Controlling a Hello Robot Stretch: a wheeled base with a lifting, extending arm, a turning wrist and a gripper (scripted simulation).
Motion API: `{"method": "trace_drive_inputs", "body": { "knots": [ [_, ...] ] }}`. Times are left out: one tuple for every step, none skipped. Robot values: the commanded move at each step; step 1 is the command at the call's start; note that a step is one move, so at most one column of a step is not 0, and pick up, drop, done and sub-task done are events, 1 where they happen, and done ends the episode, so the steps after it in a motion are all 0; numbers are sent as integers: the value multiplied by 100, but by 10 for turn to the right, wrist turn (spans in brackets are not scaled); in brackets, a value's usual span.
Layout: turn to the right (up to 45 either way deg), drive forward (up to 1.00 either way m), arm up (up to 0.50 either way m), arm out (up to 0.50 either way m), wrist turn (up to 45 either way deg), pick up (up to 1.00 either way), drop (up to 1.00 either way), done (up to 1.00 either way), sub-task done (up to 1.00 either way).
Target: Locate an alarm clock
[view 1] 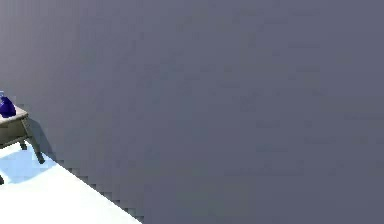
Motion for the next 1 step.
{"method": "trace_drive_inputs", "body": {
  "knots": [
    [-60,0,0,0,0,0,0,0,0]
  ]
}}
